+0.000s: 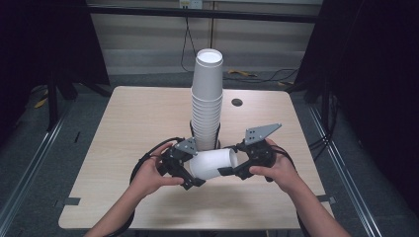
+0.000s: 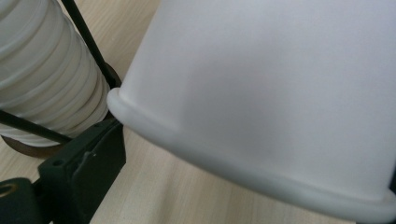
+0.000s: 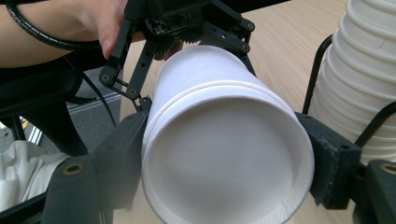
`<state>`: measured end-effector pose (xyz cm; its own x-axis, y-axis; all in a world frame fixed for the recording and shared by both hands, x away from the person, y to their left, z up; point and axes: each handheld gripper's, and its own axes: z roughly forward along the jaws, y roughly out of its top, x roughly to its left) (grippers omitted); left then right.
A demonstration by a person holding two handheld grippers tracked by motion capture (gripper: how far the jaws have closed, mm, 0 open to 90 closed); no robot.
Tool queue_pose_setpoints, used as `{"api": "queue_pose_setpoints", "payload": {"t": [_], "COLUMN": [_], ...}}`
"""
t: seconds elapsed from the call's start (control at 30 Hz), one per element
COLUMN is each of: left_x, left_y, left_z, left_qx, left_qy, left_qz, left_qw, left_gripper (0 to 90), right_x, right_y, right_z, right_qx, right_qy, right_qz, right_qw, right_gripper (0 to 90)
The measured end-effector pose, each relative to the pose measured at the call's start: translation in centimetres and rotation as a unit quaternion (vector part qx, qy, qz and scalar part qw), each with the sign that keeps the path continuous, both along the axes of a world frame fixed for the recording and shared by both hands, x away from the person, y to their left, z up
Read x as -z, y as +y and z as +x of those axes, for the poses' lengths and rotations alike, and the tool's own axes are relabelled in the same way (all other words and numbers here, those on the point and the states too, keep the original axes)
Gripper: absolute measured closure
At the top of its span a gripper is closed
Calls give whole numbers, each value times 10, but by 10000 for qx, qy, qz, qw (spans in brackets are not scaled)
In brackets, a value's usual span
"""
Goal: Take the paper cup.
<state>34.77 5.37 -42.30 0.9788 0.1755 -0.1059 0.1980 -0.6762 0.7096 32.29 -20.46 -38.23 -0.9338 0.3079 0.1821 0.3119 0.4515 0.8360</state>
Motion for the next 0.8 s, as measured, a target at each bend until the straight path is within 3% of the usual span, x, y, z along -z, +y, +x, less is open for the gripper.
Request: {"api": "queue_pose_setpoints", "payload": {"t": [0.07, 0.53, 0.67, 0.7, 0.73, 0.8], "left_x": [0, -2, -2, -3, -4, -4], "left_y": [-1, 1, 1, 3, 4, 4], "left_z": [-1, -2, -2, -1, -2, -2], "left_qx": [38, 352, 368, 514, 502, 404], "left_qy": [-34, -151, -45, 71, 91, -34], "left_qz": [-93, -192, -191, -268, -322, -358], "left_qw": [9999, 9991, 9991, 9983, 9982, 9985], "left_gripper": [12, 78, 123, 263, 362, 276], "right_x": [0, -1, -2, -2, -1, -1], "right_y": [0, 0, 0, 0, -1, -4], "right_z": [0, 1, 1, 1, 2, 3], "right_qx": [-28, -91, -106, -90, -51, -48], "right_qy": [12, 40, 30, 17, -22, 81], "right_qz": [32, 38, 24, 20, 6, 133], "right_qw": [10000, 9999, 9999, 10000, 10000, 9999], "right_gripper": [246, 246, 248, 249, 249, 250]}}
